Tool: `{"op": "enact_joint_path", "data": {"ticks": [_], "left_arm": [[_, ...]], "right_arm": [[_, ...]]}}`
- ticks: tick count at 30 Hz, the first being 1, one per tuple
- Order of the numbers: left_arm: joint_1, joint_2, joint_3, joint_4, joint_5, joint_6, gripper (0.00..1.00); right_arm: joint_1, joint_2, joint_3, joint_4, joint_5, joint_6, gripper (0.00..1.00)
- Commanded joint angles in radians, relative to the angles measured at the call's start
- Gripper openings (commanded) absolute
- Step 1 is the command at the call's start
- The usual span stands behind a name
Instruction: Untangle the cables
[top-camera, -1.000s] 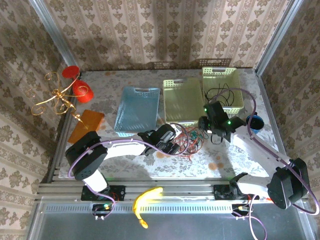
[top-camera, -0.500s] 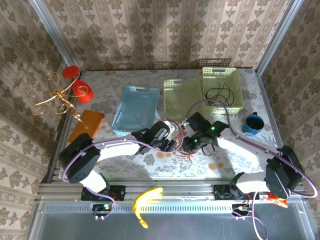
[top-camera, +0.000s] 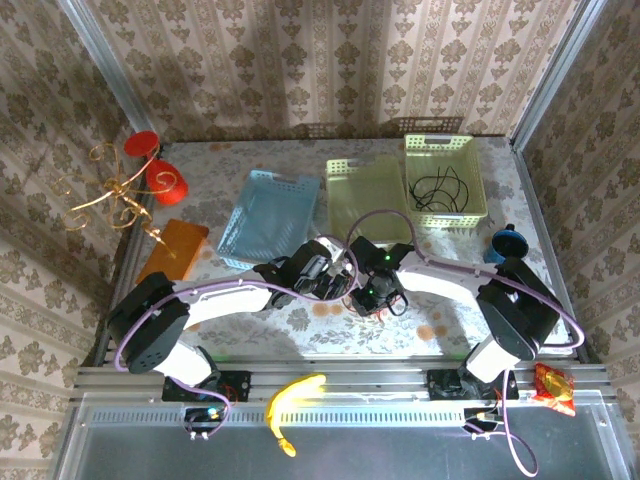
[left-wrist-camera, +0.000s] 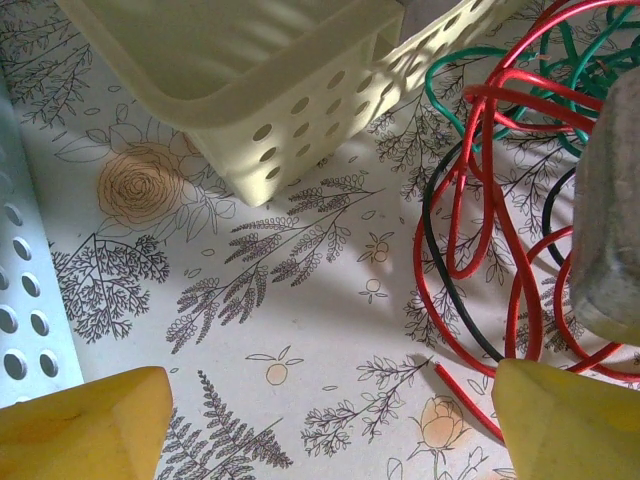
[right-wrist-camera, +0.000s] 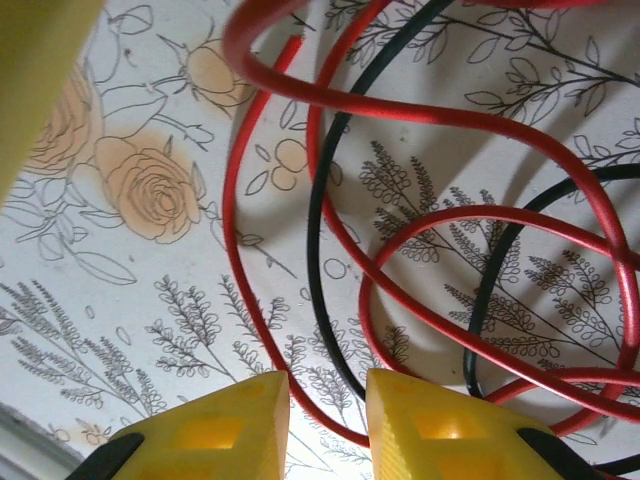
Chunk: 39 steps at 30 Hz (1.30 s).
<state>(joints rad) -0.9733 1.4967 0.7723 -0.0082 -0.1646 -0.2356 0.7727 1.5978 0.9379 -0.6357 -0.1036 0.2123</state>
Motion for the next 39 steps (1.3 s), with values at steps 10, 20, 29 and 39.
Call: {"op": "enact_joint_path", "data": {"ticks": [10, 20, 29, 39], "left_arm": [[0.002, -0.019, 0.005, 0.002, 0.002, -0.013, 0.85], [-0.029, -0.008, 0.012, 0.020, 0.016, 0.032, 0.90], [-0.032, 0.022, 0.044, 0.042, 0.079, 0.065, 0.94], [-0.055, 0.024, 0.061, 0.061, 0.195, 0.133, 0.96]], "right_arm": [[-0.002, 0.083, 0.001, 0.048, 0.014, 0.026, 0.15], [-0.044, -0.196, 0.035, -0.047, -0.074, -0.001, 0.00], [-0.145, -0.355, 0.158, -0.102, -0.226, 0.015, 0.00], [-0.248, -0.433, 0.150, 0.000, -0.324, 0.109, 0.00]]}}
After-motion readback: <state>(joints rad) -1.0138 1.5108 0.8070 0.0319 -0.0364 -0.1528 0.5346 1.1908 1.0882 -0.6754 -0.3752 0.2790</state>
